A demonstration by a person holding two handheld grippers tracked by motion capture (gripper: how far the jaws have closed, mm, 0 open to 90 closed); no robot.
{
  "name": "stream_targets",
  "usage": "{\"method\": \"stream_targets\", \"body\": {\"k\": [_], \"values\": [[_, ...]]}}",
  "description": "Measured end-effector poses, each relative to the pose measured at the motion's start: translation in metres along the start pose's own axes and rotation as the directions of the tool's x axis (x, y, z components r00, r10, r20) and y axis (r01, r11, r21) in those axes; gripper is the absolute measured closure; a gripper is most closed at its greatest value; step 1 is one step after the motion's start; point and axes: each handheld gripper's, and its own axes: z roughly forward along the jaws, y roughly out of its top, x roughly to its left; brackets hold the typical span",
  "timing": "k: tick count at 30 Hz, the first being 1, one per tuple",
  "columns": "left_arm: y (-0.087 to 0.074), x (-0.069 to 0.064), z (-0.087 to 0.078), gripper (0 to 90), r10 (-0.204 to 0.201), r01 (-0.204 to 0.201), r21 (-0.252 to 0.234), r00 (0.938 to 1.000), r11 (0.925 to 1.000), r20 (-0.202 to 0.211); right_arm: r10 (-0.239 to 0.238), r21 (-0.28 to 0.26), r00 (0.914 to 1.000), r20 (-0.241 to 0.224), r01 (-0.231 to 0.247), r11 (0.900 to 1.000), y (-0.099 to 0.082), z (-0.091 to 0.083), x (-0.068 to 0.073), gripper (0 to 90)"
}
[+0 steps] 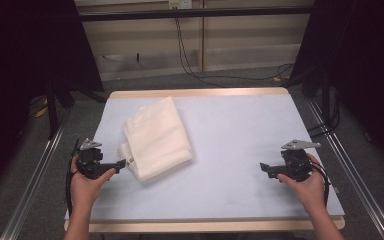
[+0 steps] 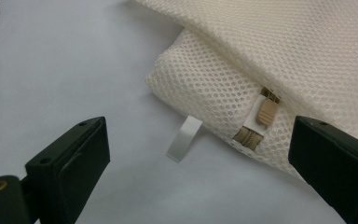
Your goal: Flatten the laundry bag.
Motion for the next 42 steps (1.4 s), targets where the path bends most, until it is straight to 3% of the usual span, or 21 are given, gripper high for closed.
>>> {"method": "stream_targets", "body": {"k": [11,17,22,25,28,33,35,42], "values": [[-0.002,0.000,0.001,7.0,-0.010,0.010,0.002,0.9999,0.9999,-0.006,-0.010,0.013,0.9999,-0.002,0.010,0.9999,0.004,0.003,0.003,6.7],[-0.001,-0.003,0.004,10.0,-0.002,0.001,0.014,0.9997,0.9999,0.026,-0.022,0.008,0.9997,-0.001,0.022,0.9997,0.004,0.004,0.003,7.0],[-0.001,-0.006,0.010,19.1,-0.012,0.012,0.016,0.9995,0.9998,0.030,-0.011,-0.021,0.9999,-0.002,0.011,0.9997,0.004,0.000,0.000,7.0],[-0.002,-0.007,0.015,23.0,-0.026,0.026,0.008,0.9991,0.9996,0.033,-0.025,-0.018,0.9997,-0.005,0.025,0.9995,0.003,0.001,0.001,7.1],[-0.003,-0.008,0.023,24.9,-0.025,0.023,0.036,0.9982,0.9991,0.054,-0.025,-0.016,0.9996,-0.013,0.025,0.9996,0.003,0.001,0.002,7.7],[0.000,-0.012,0.025,31.4,-0.039,0.038,0.015,0.9967,0.9992,0.071,-0.015,-0.009,0.9998,-0.014,0.015,0.9998,0.002,0.001,0.001,7.9],[0.001,-0.015,0.028,33.2,-0.029,0.027,0.026,0.9972,0.9993,0.069,-0.031,-0.015,0.9994,-0.018,0.031,0.9994,0.002,0.002,0.001,7.9],[-0.003,-0.019,0.037,40.3,-0.063,0.058,0.048,0.9928,0.9971,0.102,-0.027,-0.004,0.9994,-0.021,0.027,0.9996,0.001,0.001,0.002,8.2]]}}
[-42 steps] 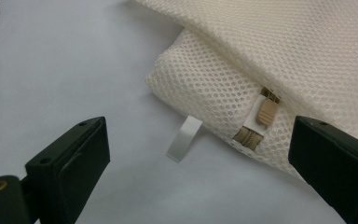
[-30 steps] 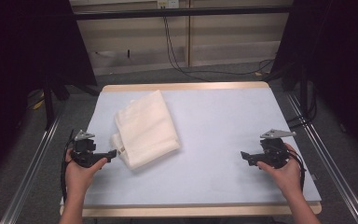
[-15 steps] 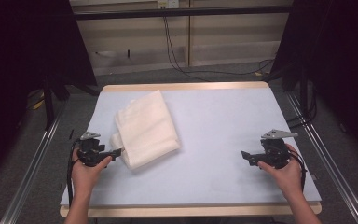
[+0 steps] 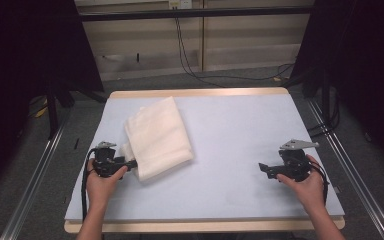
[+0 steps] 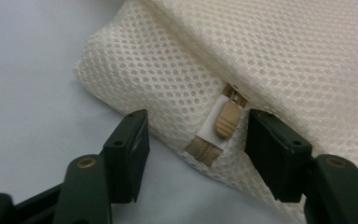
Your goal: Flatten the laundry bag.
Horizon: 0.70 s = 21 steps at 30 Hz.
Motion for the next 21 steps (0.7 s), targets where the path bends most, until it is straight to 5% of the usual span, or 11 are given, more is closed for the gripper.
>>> {"method": "stream_targets", "body": {"k": [11,21], "values": [[-0.002,-0.009,0.002,70.5,-0.005,0.004,0.009,0.9993,1.0000,0.037,-0.011,0.001,0.9999,0.009,0.011,0.9999,-0.002,0.000,-0.001,8.7],[0.003,-0.012,-0.005,76.6,-0.014,0.013,0.015,0.9988,0.9998,0.048,-0.015,0.006,0.9999,0.005,0.015,0.9999,-0.002,-0.001,0.001,8.8]]}}
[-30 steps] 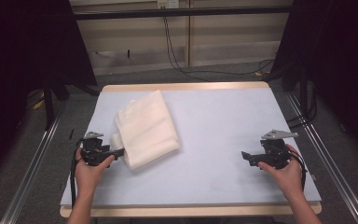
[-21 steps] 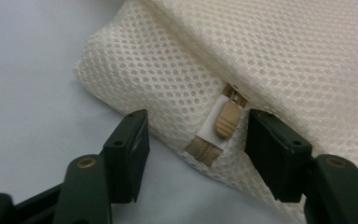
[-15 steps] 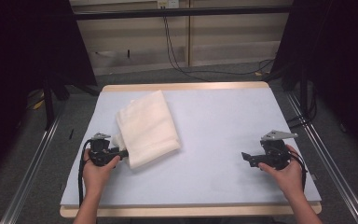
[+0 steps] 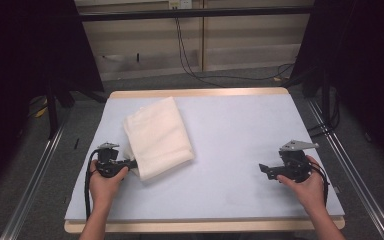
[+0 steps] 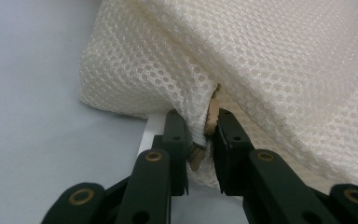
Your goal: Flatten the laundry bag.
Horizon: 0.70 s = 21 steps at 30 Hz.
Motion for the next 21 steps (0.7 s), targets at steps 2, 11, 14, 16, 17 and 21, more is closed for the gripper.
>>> {"method": "stream_targets", "body": {"k": [2,11,14,16,17,21], "values": [[0.002,-0.003,-0.003,76.6,-0.017,0.017,-0.012,0.9998,0.9998,0.011,0.001,0.002,1.0000,0.002,-0.001,1.0000,0.000,0.000,0.000,8.8],[0.016,-0.014,-0.014,76.6,0.017,-0.017,-0.001,0.9997,0.9998,0.017,-0.007,-0.001,1.0000,0.004,0.007,1.0000,-0.003,-0.003,0.001,8.8],[0.018,-0.014,-0.014,76.6,0.015,-0.015,0.000,0.9997,0.9999,0.017,-0.005,-0.002,1.0000,0.004,0.005,1.0000,-0.003,-0.003,0.001,8.8],[0.020,-0.014,-0.015,76.7,0.015,-0.015,0.003,0.9996,0.9999,0.025,-0.003,-0.004,1.0000,0.003,0.003,1.0000,-0.003,-0.003,0.001,8.8],[0.020,-0.014,-0.016,76.6,0.015,-0.015,0.009,0.9995,0.9999,0.029,-0.005,-0.003,1.0000,0.003,0.005,1.0000,-0.003,-0.003,0.001,8.8],[0.024,-0.014,-0.017,76.7,0.017,-0.018,0.013,0.9993,0.9998,0.033,-0.014,-0.005,0.9999,0.006,0.014,0.9999,-0.003,-0.001,0.001,8.8]]}}
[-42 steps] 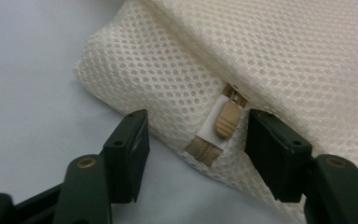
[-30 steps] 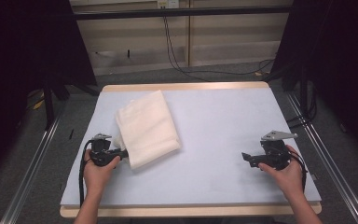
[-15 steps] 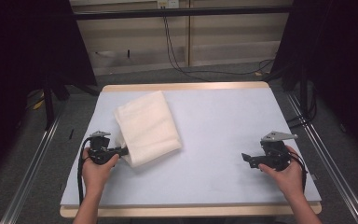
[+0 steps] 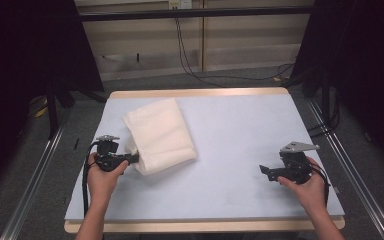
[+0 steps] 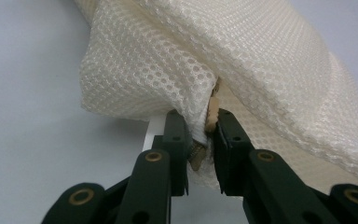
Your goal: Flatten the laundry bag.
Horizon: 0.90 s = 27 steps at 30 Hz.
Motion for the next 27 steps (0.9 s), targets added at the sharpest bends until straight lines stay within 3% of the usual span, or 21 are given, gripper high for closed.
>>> {"method": "stream_targets", "body": {"k": [2,7,12,17,21,27], "values": [[0.003,-0.002,-0.001,76.6,-0.019,0.019,-0.013,0.9998,0.9997,0.008,0.003,0.004,1.0000,0.002,-0.003,1.0000,0.000,0.000,0.000,8.8],[0.013,-0.008,-0.005,76.6,0.005,-0.005,-0.005,0.9999,1.0000,0.009,-0.001,0.003,1.0000,0.000,0.001,1.0000,0.000,-0.001,0.001,8.8],[0.022,-0.015,-0.006,76.6,0.002,-0.002,-0.013,0.9995,0.9999,0.031,-0.003,0.005,1.0000,0.000,0.003,1.0000,0.001,0.000,0.002,8.8],[0.032,-0.024,-0.006,76.4,0.039,-0.037,-0.021,0.9976,0.9991,0.058,-0.010,0.006,0.9999,-0.006,0.010,0.9999,0.001,0.001,0.002,8.8],[0.040,-0.028,-0.003,76.0,0.055,-0.056,0.005,0.9978,0.9984,0.037,-0.007,0.008,1.0000,-0.006,0.007,0.9999,0.001,0.001,0.001,8.8],[0.043,-0.026,0.000,73.8,0.047,-0.048,0.026,0.9987,0.9985,0.019,-0.001,0.011,1.0000,-0.007,0.001,0.9999,0.000,0.001,0.000,8.8]]}}
